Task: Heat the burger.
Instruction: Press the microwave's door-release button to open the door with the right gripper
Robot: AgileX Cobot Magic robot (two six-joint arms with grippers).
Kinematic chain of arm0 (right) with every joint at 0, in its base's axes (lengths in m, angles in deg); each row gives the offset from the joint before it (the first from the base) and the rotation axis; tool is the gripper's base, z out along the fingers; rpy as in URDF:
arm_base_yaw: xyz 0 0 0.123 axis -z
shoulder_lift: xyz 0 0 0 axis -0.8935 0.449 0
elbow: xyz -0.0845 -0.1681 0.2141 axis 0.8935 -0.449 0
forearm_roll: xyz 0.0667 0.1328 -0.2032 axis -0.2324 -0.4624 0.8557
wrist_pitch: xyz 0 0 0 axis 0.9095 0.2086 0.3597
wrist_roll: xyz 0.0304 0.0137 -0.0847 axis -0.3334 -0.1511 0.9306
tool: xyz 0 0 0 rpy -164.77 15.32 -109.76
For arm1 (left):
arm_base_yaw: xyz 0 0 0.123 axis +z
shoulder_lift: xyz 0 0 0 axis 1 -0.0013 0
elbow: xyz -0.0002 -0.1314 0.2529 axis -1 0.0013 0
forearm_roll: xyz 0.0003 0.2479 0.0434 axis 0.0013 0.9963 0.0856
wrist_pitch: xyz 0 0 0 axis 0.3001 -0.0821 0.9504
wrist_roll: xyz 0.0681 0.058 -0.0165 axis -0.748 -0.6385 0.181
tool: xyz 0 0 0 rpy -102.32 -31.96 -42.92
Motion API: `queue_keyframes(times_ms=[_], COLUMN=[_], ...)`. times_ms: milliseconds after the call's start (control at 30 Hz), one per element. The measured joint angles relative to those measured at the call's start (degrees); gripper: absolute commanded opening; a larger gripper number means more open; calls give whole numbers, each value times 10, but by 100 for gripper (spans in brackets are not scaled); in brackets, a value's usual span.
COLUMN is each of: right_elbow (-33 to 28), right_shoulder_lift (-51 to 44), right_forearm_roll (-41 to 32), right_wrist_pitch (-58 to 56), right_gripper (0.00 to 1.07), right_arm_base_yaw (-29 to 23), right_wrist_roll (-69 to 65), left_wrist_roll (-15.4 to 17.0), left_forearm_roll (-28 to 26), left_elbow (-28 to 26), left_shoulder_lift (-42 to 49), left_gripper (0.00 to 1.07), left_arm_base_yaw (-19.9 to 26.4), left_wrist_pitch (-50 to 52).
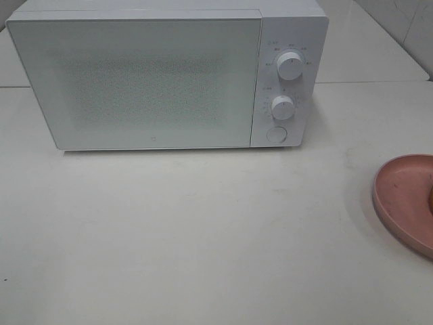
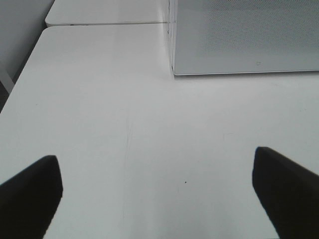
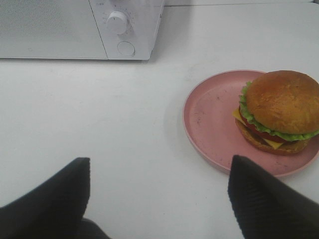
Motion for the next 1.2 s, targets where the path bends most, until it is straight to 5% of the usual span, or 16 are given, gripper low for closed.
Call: queue_keyframes(times_ms=[1200], right_elbow=[19], right_shoulder_lift=[42], right_forearm_roll=[-9], right_wrist_pitch=[25], right_gripper=[74], right_arm_base_yaw=[0], right_wrist_roll=[-5], left_wrist_roll=[0], left_forearm_roll=[0], left_elbow=[0], left_shoulder_lift=[0], left_gripper=[98], left_arm_base_yaw=[0], left_wrist_pitch=[0])
